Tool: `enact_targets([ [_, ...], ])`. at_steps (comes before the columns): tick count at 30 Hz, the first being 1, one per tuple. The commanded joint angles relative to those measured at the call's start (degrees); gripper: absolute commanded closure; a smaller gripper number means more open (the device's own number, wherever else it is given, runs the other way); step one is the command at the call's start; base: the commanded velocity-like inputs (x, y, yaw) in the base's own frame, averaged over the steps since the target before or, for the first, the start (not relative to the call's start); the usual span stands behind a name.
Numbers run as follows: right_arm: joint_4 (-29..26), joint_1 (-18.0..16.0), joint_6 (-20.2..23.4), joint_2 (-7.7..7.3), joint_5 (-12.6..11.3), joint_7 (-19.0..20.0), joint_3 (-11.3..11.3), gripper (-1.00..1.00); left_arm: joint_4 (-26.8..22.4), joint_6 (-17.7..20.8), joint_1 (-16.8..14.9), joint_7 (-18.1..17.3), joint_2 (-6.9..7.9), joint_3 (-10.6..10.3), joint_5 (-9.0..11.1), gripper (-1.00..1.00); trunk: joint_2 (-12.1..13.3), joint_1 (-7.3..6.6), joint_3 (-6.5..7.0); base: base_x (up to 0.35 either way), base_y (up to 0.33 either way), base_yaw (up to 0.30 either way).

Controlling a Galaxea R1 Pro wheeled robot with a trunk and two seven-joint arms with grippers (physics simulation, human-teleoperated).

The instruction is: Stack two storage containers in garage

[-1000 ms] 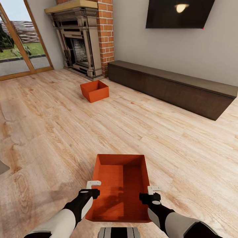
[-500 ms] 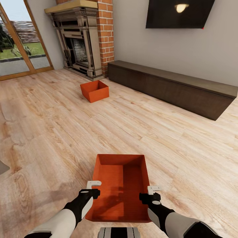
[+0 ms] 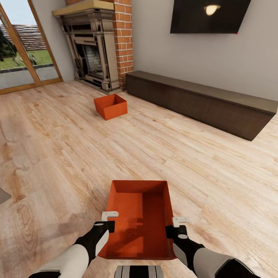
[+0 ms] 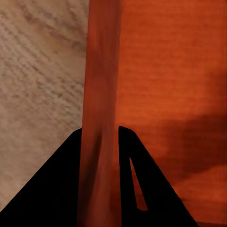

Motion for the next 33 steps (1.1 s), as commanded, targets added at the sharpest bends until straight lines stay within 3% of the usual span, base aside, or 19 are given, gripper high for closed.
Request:
enact_targets([
  [1, 0.15, 0.0, -0.28, -0.24, -1.23, 0.01, -0.66, 1.0, -0.28, 0.48, -0.02, 0.37, 0.0, 0.43, -1.5, 1.0, 0.01, 0.04, -0.04, 0.0, 0.0, 0.0],
  [16, 0.15, 0.0, -0.28, -0.34, -1.3, 0.01, -0.66, 1.0, -0.32, 0.83, -0.02, 0.37, 0.0, 0.43, -1.39, 1.0, 0.04, -0.01, 0.4, 0.0, 0.0, 0.0],
  [33, 0.15, 0.0, -0.28, -0.4, -1.21, 0.01, -0.66, 1.0, -0.32, 1.18, -0.02, 0.29, 0.09, 0.43, -1.07, 1.0, 6.86, -3.75, 3.46, 0.0, 0.0, 0.0],
])
